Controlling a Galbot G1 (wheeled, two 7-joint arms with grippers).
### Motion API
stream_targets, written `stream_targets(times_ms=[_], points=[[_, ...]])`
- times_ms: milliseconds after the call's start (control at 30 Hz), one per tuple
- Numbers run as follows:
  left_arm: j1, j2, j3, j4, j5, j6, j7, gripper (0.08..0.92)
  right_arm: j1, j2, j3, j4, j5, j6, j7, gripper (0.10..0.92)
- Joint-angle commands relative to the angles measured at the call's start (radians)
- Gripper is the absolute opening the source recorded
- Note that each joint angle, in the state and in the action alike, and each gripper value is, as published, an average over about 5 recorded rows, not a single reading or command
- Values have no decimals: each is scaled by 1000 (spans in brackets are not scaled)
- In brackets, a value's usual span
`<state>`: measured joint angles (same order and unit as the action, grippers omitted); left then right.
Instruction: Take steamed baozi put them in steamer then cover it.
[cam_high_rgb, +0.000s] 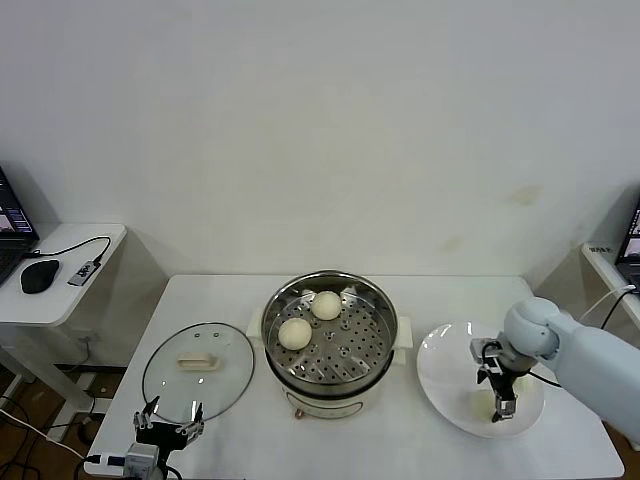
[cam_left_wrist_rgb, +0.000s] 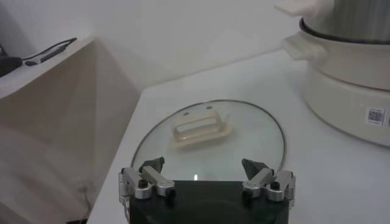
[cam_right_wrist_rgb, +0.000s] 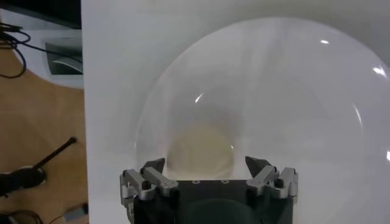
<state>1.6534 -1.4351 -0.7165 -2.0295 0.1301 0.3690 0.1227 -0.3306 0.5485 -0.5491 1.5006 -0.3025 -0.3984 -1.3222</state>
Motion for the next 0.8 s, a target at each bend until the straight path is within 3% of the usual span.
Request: stream_targets(times_ms=[33, 233, 633, 800], points=[[-2, 1, 2, 2, 1, 1, 1, 823, -7, 5, 1, -4, -3, 0, 5, 792], [-5, 1, 4, 6, 1, 0, 1, 823, -12, -2, 9, -3, -4, -4, 5, 679], [-13, -5, 11, 16, 4, 0, -1, 823, 18, -18, 14, 6, 34, -27, 14, 540], [-21, -6, 24, 21, 7, 0, -4, 823, 154, -55, -67, 41, 110, -40, 4, 519]])
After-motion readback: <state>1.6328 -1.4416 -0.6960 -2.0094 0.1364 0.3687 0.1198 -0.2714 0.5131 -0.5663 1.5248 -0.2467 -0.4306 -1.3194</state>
